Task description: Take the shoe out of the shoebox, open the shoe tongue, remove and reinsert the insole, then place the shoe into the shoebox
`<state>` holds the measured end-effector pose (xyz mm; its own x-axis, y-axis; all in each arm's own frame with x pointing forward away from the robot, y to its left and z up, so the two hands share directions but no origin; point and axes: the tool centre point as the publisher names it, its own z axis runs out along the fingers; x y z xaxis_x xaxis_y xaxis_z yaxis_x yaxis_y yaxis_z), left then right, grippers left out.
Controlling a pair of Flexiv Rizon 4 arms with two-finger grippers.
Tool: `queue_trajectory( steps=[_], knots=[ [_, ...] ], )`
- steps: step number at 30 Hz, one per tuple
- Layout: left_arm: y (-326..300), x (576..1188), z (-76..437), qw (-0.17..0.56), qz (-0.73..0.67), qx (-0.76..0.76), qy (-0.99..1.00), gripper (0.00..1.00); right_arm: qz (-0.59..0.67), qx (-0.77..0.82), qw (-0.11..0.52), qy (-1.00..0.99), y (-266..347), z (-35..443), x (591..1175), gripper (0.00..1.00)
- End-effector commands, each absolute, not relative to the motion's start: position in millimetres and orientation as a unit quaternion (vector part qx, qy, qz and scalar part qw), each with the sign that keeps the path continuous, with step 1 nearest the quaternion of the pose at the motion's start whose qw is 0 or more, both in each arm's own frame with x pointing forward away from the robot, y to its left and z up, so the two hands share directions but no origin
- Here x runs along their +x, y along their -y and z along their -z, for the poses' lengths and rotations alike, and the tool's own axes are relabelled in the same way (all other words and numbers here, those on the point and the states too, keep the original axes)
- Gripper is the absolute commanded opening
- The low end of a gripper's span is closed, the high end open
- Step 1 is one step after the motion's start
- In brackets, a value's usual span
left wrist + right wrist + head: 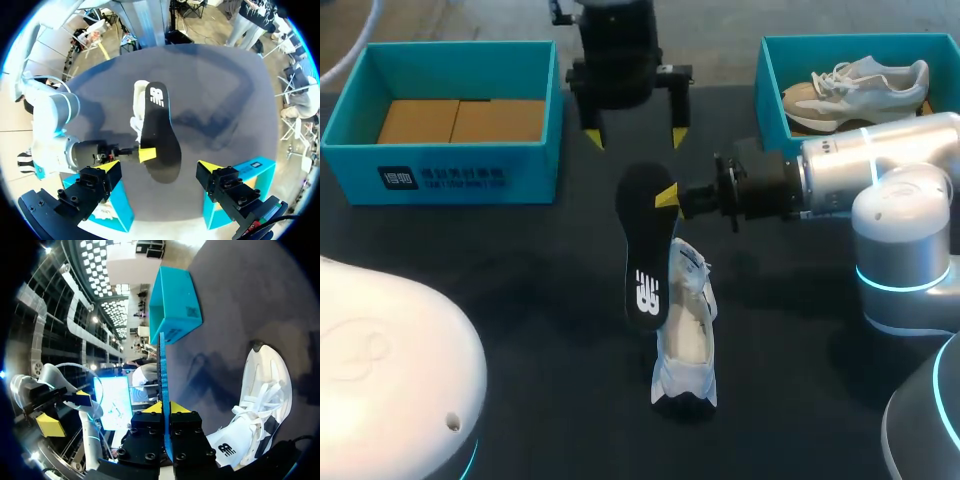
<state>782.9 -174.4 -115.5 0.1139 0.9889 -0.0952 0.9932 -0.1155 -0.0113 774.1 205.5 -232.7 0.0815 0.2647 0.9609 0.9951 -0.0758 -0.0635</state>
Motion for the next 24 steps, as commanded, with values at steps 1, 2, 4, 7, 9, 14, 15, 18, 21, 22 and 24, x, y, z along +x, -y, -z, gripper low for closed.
queue_trajectory(
  steps=[1, 2, 4, 7, 9, 14, 15, 18, 21, 22, 24],
  knots=[
    [176.5, 779.5, 114.7, 0.01, 0.009, 0.745, -0.667, 1.0, 0.424, -0.599, 0.427, 0.528, -206.9, 232.1, 773.6, 0.0],
    [175.8, 778.8, 114.6, 0.016, 0.01, 0.743, -0.669, 1.0, 0.424, -0.599, 0.427, 0.528, -206.9, 232.1, 773.6, 0.0],
    [172.5, 777.1, 114.9, 0.026, 0.016, 0.741, -0.67, 1.0, 0.424, -0.599, 0.427, 0.528, -206.9, 232.1, 773.6, 0.0],
    [166.3, 773.7, 116.4, 0.052, 0.032, 0.738, -0.672, 1.0, 0.424, -0.599, 0.427, 0.528, -206.9, 232.1, 773.6, 0.0],
    [163.3, 771.6, 116.5, 0.071, 0.044, 0.735, -0.673, 1.0, 0.424, -0.599, 0.427, 0.528, -206.9, 232.1, 773.6, 0.0],
    [153.5, 763.8, 118.7, 0.112, 0.073, 0.726, -0.674, 1.0, 0.424, -0.599, 0.427, 0.528, -206.9, 232.1, 773.6, 0.0],
    [151.6, 762.0, 119.1, 0.12, 0.078, 0.725, -0.673, 1.0, 0.424, -0.599, 0.427, 0.528, -206.9, 232.1, 773.6, 0.0],
    [143.5, 757.3, 119.8, 0.149, 0.106, 0.715, -0.675, 1.0, 0.424, -0.599, 0.427, 0.528, -206.9, 232.1, 773.6, 0.0],
    [131.7, 752.7, 120.2, 0.183, 0.141, 0.705, -0.671, 1.0, 0.424, -0.599, 0.427, 0.528, -206.9, 232.1, 773.6, 0.0],
    [129.1, 752.3, 120.1, 0.189, 0.147, 0.703, -0.67, 1.0, 0.424, -0.599, 0.427, 0.528, -206.9, 232.1, 773.6, 0.0],
    [120.9, 750.9, 118.3, 0.213, 0.172, 0.695, -0.665, 1.0, 0.424, -0.599, 0.427, 0.528, -206.9, 232.1, 773.6, 0.0]
  ],
)
